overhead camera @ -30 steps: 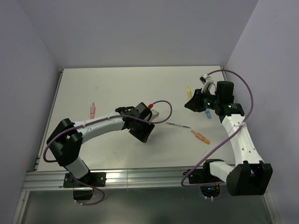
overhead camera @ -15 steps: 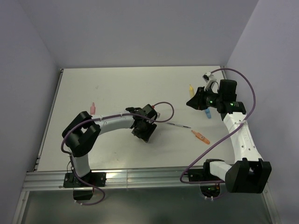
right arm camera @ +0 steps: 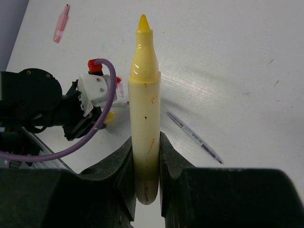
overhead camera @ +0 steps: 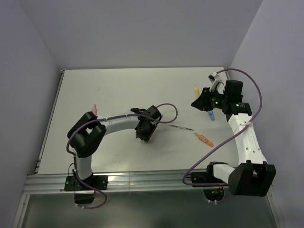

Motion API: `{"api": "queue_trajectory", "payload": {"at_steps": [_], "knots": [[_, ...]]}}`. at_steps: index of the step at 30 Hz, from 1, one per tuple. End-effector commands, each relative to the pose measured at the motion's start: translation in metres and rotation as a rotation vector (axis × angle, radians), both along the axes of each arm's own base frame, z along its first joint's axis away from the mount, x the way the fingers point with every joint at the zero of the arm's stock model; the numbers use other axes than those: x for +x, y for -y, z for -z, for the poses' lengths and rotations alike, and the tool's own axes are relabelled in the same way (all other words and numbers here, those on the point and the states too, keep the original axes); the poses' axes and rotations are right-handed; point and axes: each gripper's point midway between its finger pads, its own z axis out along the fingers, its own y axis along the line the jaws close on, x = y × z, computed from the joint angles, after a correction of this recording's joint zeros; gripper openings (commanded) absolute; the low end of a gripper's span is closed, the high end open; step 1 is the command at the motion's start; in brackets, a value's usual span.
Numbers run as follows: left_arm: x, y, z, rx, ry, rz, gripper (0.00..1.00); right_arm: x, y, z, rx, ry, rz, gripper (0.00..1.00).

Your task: Insert the pens into the pen caps

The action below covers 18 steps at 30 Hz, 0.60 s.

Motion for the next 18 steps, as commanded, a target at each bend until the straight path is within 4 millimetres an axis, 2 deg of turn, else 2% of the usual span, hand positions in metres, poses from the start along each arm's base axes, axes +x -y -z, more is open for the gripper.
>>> {"api": "queue_trajectory", "payload": {"at_steps": [1,3,5,6,7,8,9,10,12,13,14,16,18], "knots": [[0.011,0.018,-0.011,-0.062,0.047,0.015,0.3,0.008,0.005,-0.031,-0.025,0.084,0.003,0.0],[0.011,0.027,-0.03,-0.117,0.055,0.038,0.25,0.008,0.007,-0.037,-0.032,0.091,0.006,0.0],[0.017,0.038,-0.069,-0.199,0.116,0.07,0.17,0.008,0.008,-0.041,-0.033,0.091,0.001,0.0],[0.02,0.041,-0.083,-0.223,0.141,0.084,0.13,0.008,0.008,-0.049,-0.037,0.107,-0.001,0.0],[0.026,0.047,-0.113,-0.273,0.201,0.101,0.1,0.009,0.008,-0.052,-0.037,0.108,-0.003,0.0],[0.031,0.046,-0.127,-0.277,0.248,0.13,0.03,0.007,0.008,-0.055,-0.037,0.106,-0.004,0.0],[0.034,0.044,-0.141,-0.283,0.288,0.149,0.01,0.008,0.008,-0.065,-0.039,0.127,-0.004,0.0],[0.036,0.043,-0.167,-0.32,0.345,0.176,0.0,0.006,0.006,-0.069,-0.03,0.129,-0.014,0.0],[0.046,0.034,-0.194,-0.299,0.47,0.266,0.01,0.002,0.002,-0.082,-0.017,0.155,-0.036,0.0],[0.05,0.029,-0.215,-0.298,0.554,0.311,0.02,-0.004,-0.004,-0.085,0.007,0.15,-0.072,0.0],[0.055,0.023,-0.225,-0.246,0.625,0.412,0.0,-0.007,-0.007,-0.087,0.01,0.158,-0.1,0.0],[0.061,0.008,-0.246,-0.165,0.715,0.475,0.0,-0.017,-0.013,-0.086,0.03,0.149,-0.15,0.0],[0.067,-0.006,-0.258,-0.07,0.816,0.603,0.0,-0.028,-0.021,-0.081,0.045,0.155,-0.233,0.0]]}}
